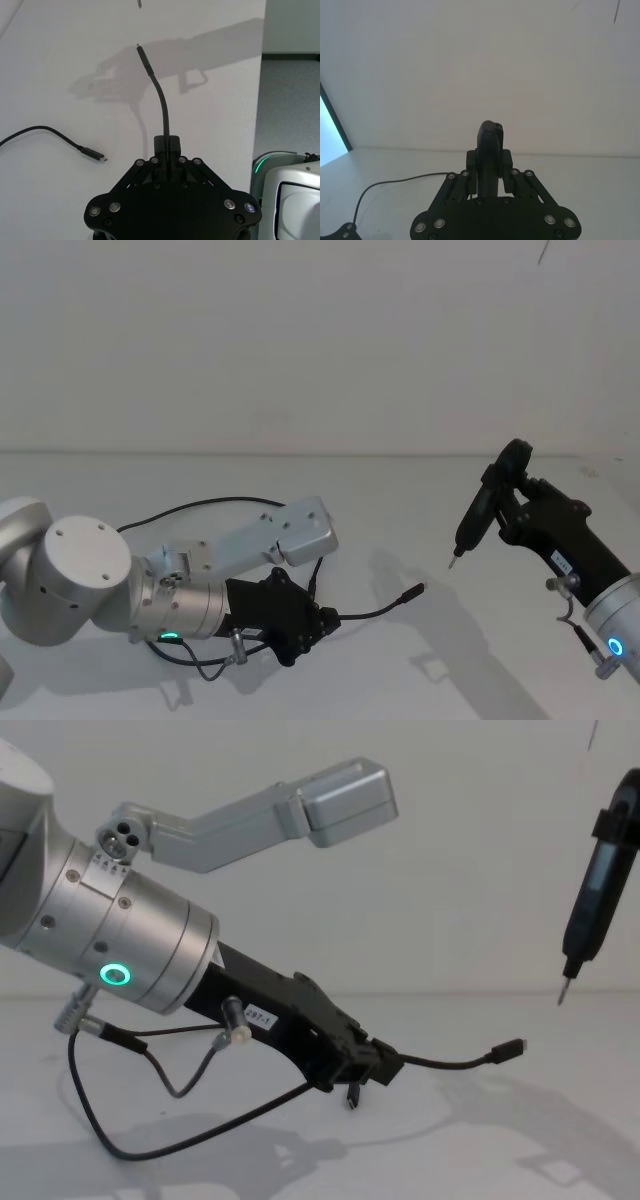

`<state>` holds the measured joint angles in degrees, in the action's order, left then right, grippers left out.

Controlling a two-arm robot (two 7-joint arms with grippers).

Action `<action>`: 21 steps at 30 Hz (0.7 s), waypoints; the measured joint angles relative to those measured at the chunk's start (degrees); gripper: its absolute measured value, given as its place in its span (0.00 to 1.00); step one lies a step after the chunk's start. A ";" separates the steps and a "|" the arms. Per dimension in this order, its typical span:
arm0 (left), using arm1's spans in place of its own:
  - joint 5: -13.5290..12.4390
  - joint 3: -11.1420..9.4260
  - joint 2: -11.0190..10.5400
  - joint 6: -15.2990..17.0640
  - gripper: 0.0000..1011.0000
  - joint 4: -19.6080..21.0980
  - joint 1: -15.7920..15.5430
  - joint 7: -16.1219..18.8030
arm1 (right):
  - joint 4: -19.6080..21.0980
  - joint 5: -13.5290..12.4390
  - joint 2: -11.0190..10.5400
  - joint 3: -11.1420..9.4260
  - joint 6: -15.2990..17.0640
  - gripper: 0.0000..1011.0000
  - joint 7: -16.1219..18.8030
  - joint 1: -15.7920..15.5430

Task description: Pick up the data cable with the one hand.

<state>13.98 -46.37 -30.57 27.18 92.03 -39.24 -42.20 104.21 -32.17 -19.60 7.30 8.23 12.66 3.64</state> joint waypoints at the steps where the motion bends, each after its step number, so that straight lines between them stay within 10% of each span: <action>1: 0.00 0.00 0.00 0.00 0.04 0.00 0.00 0.00 | -0.17 -0.06 -0.05 0.08 0.00 0.28 0.09 0.06; 21: -0.01 0.03 -0.31 -0.32 0.04 0.27 -0.04 -0.12 | -4.10 -1.32 -1.23 1.88 -1.32 0.28 2.59 1.39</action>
<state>13.97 -46.34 -30.87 26.86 92.31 -39.28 -42.32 100.10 -33.49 -20.83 9.18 6.91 15.25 5.03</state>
